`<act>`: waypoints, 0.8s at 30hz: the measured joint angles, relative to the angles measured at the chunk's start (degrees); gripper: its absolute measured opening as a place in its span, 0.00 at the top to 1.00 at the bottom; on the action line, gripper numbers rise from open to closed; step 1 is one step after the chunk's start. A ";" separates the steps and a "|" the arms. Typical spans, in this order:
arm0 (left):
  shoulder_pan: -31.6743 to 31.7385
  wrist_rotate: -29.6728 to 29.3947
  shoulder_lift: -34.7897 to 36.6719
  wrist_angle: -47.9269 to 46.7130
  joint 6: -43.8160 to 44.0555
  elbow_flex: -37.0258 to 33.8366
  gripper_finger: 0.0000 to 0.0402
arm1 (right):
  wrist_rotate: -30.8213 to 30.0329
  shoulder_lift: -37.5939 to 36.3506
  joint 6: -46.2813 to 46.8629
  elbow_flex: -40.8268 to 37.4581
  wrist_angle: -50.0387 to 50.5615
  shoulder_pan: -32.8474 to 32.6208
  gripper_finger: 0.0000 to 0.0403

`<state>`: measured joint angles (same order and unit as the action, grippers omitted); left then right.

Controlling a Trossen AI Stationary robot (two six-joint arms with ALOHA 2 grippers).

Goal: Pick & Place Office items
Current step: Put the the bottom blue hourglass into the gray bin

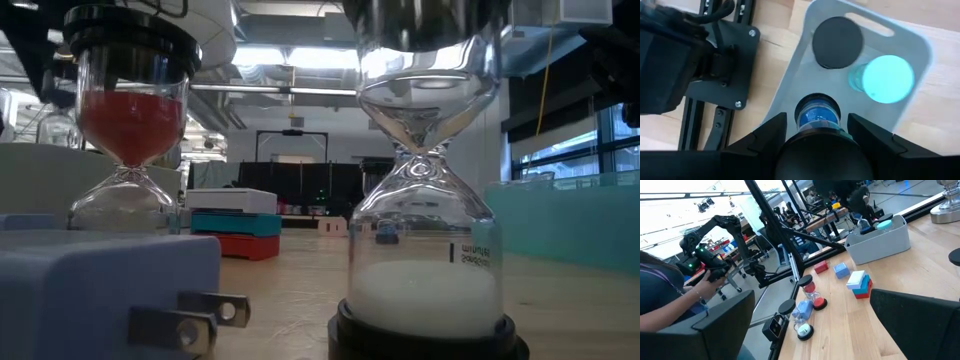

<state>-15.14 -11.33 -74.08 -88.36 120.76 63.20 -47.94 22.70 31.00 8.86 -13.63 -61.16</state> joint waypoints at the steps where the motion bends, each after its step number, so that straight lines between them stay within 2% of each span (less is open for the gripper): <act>1: -0.24 -0.04 0.00 0.85 0.55 -0.93 0.51 | 0.00 -0.01 -0.01 0.00 0.00 -0.01 0.01; 6: -0.26 0.53 -0.02 5.69 2.37 -6.09 0.49 | 0.00 0.00 -0.01 0.00 0.00 0.01 0.01; 13: -0.24 -1.38 -0.04 11.20 3.96 -10.97 0.51 | 0.00 -0.02 0.00 0.00 0.00 0.01 0.01; 20: -0.24 -2.56 -0.04 12.20 6.64 -14.22 0.46 | 0.00 0.00 -0.01 0.00 0.00 0.00 0.01; 24: -0.11 -2.66 -0.04 13.67 7.53 -15.93 0.48 | 0.00 -0.02 0.00 0.00 0.00 0.01 0.01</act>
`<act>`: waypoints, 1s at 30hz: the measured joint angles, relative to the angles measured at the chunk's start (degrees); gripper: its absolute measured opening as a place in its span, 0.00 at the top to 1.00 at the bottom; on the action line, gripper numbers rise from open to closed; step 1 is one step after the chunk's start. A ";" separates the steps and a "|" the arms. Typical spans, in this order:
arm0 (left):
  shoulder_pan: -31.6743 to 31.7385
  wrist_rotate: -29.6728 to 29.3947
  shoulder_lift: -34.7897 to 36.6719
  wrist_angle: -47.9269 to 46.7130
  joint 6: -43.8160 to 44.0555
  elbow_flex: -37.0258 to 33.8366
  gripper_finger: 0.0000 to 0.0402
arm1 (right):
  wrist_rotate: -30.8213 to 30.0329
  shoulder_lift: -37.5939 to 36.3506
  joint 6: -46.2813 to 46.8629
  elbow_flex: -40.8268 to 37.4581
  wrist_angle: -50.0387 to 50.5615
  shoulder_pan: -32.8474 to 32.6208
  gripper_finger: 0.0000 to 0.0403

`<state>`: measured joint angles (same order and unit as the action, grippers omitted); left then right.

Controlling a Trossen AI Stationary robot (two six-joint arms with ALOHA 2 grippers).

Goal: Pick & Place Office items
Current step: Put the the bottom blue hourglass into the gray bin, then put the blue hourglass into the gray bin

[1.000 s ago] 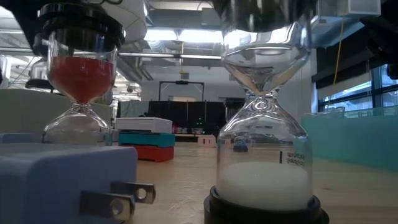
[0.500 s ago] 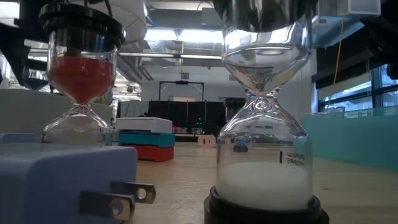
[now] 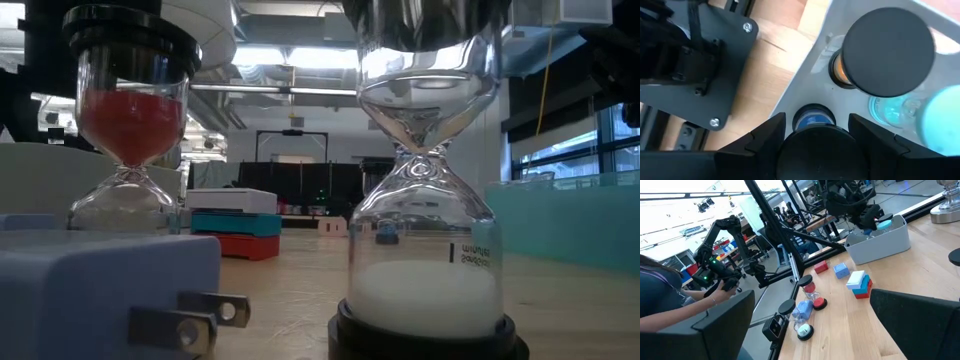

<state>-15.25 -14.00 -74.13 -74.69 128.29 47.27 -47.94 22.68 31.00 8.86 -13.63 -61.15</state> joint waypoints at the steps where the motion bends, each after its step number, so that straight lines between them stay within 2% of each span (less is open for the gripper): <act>1: 0.00 0.02 0.00 0.50 0.21 -0.37 0.49 | 0.00 0.01 0.00 0.00 0.00 0.00 0.01; 5: 0.00 -0.02 0.00 0.96 0.20 -0.96 0.49 | 0.00 0.01 0.00 0.00 0.00 0.00 0.01; 16: 0.00 -0.26 0.00 -0.49 0.12 -0.36 0.32 | 0.00 0.02 0.00 0.00 0.00 0.00 0.01; 23: 0.00 -0.06 0.00 -6.02 -0.02 6.72 0.21 | 0.00 0.02 0.00 0.00 0.00 0.00 0.01; 30: 0.02 -2.37 -0.12 -10.18 -0.04 15.48 0.12 | 0.00 0.01 0.00 0.00 0.00 -0.02 0.01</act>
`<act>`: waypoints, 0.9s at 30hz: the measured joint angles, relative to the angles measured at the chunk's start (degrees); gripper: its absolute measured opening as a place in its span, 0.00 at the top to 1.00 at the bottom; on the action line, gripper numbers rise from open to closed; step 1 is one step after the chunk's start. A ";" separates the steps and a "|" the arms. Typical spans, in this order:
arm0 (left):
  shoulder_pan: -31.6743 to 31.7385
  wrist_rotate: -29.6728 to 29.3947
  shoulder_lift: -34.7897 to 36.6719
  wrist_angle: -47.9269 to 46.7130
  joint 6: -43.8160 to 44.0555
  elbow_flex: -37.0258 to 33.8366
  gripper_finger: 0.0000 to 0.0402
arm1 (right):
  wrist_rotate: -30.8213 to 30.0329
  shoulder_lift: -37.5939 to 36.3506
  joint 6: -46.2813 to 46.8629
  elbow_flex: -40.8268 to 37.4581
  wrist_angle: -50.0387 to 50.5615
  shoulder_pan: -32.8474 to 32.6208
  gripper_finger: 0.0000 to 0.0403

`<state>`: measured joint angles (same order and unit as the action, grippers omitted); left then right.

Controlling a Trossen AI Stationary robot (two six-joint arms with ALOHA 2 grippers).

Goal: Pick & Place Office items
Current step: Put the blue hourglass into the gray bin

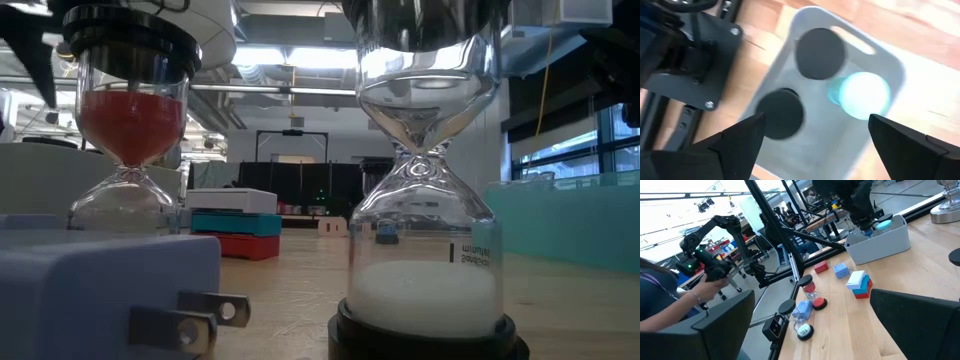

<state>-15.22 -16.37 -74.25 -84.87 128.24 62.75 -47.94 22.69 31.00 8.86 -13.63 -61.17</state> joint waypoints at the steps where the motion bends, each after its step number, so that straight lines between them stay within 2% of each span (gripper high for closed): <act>1: 0.00 -0.26 -0.31 -0.26 0.00 0.85 0.11 | 0.00 0.00 -0.01 0.00 0.00 0.01 0.01; 8: 1.03 -0.43 -7.09 -1.66 -3.98 6.97 0.07 | 0.00 0.01 -0.01 0.00 0.00 0.02 0.01; 16: 4.57 -1.01 -19.44 -2.21 -15.20 20.35 0.03 | 0.00 -0.01 0.00 0.00 -0.02 0.02 0.01; 27: 9.87 -9.27 -32.22 -0.46 -30.08 35.71 0.03 | 0.00 0.01 0.00 0.00 0.00 0.00 0.01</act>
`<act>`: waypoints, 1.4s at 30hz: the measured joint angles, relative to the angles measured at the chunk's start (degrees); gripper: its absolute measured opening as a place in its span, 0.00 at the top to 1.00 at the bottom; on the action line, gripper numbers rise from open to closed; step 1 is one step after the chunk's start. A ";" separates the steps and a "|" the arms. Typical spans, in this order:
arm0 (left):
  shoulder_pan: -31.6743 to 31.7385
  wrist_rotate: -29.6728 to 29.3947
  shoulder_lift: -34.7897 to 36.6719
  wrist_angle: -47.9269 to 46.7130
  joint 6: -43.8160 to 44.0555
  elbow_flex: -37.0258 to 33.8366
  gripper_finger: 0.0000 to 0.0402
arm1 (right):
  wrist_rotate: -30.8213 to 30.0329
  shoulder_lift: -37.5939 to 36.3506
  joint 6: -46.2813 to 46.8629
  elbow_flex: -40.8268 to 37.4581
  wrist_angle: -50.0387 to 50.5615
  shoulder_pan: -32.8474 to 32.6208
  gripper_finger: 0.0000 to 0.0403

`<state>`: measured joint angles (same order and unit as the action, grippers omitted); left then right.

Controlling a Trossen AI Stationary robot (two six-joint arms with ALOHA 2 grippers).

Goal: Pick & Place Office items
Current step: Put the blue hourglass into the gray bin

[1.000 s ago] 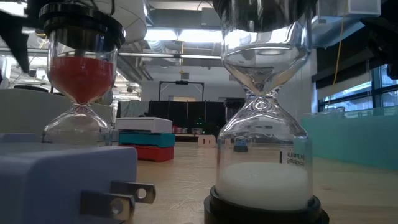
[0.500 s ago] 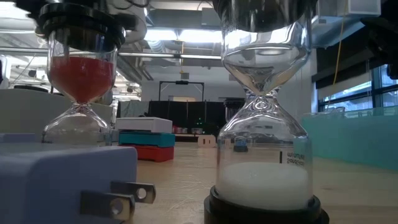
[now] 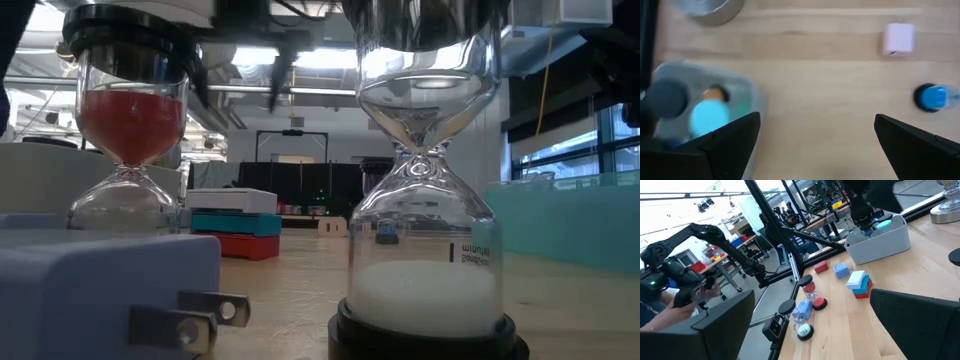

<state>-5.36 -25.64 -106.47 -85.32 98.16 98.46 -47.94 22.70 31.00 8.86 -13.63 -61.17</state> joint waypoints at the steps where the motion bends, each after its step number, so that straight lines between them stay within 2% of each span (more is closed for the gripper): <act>1: 0.52 -0.43 -0.87 1.04 -1.78 0.80 0.03 | 0.00 -0.02 -0.02 0.00 0.00 0.01 0.01; 6: 3.01 -0.63 -4.41 9.00 -12.32 2.67 0.03 | 0.00 -0.02 -0.02 0.00 -0.02 0.02 0.01; 16: 5.95 1.08 -6.51 25.76 -30.84 2.64 0.03 | 0.00 -0.02 -0.01 -0.01 0.00 0.02 0.01; 21: 6.20 0.47 -8.38 34.97 -46.78 2.64 0.03 | 0.00 0.00 0.00 -0.02 0.02 0.01 0.01; 26: 6.16 3.22 -9.23 41.13 -61.20 2.22 0.03 | 0.00 0.00 -0.02 -0.02 0.59 0.00 0.01; 37: 6.45 0.72 -9.60 48.74 -72.71 2.21 0.03 | -0.02 0.00 0.00 -0.04 1.32 0.02 0.01; 42: 7.97 1.14 -10.79 50.39 -72.44 2.23 0.03 | 0.00 0.00 -0.02 -0.04 1.31 0.02 0.01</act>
<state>2.61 -24.50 -117.25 -34.94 25.73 100.68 -47.94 22.70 30.98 8.82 -12.32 -61.15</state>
